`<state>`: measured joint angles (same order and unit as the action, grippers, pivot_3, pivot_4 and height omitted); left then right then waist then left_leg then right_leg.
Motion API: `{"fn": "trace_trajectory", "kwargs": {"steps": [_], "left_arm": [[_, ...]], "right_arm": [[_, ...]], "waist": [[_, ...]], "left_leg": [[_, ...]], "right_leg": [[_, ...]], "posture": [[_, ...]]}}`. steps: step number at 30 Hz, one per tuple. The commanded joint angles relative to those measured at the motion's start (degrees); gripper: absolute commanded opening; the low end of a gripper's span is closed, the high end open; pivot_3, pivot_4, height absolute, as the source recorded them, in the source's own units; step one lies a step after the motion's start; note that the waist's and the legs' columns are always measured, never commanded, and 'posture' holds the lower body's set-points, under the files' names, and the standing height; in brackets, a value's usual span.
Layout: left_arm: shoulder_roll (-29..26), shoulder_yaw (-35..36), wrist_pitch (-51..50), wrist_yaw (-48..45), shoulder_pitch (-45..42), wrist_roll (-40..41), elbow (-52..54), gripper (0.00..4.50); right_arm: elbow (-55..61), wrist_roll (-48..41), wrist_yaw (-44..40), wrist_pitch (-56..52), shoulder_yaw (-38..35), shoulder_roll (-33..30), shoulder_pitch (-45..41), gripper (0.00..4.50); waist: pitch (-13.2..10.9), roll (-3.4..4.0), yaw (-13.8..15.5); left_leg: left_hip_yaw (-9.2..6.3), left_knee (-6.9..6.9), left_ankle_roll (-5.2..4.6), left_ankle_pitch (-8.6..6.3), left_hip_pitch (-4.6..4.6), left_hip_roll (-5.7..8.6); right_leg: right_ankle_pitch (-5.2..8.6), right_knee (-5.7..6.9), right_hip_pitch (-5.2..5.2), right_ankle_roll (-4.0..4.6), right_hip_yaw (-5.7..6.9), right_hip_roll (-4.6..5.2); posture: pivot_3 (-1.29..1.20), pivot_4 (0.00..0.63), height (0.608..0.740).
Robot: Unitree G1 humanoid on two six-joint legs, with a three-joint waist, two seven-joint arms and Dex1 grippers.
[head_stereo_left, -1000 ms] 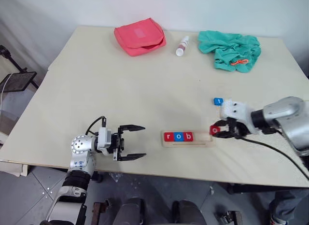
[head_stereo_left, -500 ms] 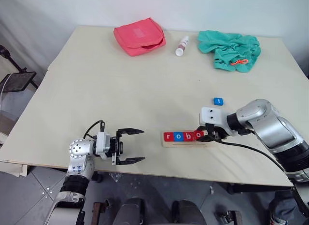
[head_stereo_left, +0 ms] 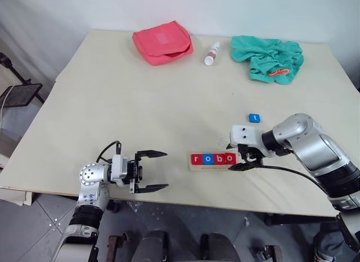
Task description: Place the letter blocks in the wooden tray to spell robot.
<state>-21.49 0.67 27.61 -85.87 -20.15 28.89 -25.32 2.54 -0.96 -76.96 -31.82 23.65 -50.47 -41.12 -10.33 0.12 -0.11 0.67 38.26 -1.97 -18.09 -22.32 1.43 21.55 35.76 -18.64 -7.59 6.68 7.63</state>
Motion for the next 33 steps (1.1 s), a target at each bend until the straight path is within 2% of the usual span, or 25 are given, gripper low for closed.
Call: {"fn": "trace_trajectory", "kwargs": {"steps": [1,5,10,17,23,24,33], "left_arm": [[0.02,0.43,0.35,-0.08,-0.29,-0.03,1.00,4.50],[0.08,0.45,0.32,-0.20,-0.44,0.01,0.91,4.50],[0.16,0.29,0.26,-0.70,-1.04,-0.03,0.15,4.50],[-0.06,0.36,-0.05,-1.82,-2.54,0.25,-1.38,4.50],[-0.87,0.57,-0.40,-2.66,-2.55,0.74,-1.48,4.50],[-1.04,0.59,-0.55,-2.70,-2.42,0.84,-1.24,4.50],[-4.46,1.69,-1.69,-3.45,-1.62,1.63,-0.40,4.50]], "right_arm": [[2.81,-0.83,-0.13,-1.00,-2.21,-0.56,-0.39,4.49],[3.83,-2.03,2.72,-3.67,-4.96,0.06,0.18,4.49],[6.69,-4.41,2.89,-4.09,-9.18,-2.86,4.72,4.49],[7.07,-6.12,2.38,-2.64,-12.41,-5.83,7.70,2.23],[2.10,-3.78,3.75,1.20,-10.79,-5.68,8.74,0.17],[1.79,-3.67,3.79,1.50,-10.40,-5.38,8.89,0.03],[0.60,-3.42,4.62,1.64,-8.00,-1.51,7.54,0.03]], "waist": [[0.00,0.00,0.00],[0.00,0.00,0.02],[0.00,0.00,0.17],[0.00,0.00,-0.07],[0.00,-0.01,0.03],[0.00,-0.01,0.03],[-0.01,-0.01,-0.01]], "left_leg": [[0.00,0.00,0.00,0.00,0.00,0.00],[0.00,0.00,0.00,0.00,0.00,0.00],[-0.07,-0.01,0.00,0.00,-0.01,0.00],[-0.02,0.00,0.01,0.00,0.00,0.02],[0.00,0.00,0.01,0.00,0.01,0.00],[0.00,0.00,0.01,0.00,0.01,0.00],[-0.02,0.00,0.01,0.00,0.01,0.00]], "right_leg": [[0.00,0.00,0.00,0.00,0.00,0.00],[0.00,0.00,0.00,0.00,0.00,0.00],[0.00,0.02,0.00,0.00,-0.02,0.01],[0.00,0.04,0.00,0.00,0.03,0.00],[0.00,0.04,0.00,0.00,0.02,0.00],[0.00,0.04,0.00,0.00,0.02,0.00],[0.00,0.04,0.00,0.00,0.02,0.00]], "posture": [[0.00,0.150,0.740],[0.00,0.150,0.740],[0.00,0.150,0.740],[0.00,0.150,0.740],[0.00,0.150,0.740],[0.00,0.150,0.740],[0.00,0.150,0.740]]}}
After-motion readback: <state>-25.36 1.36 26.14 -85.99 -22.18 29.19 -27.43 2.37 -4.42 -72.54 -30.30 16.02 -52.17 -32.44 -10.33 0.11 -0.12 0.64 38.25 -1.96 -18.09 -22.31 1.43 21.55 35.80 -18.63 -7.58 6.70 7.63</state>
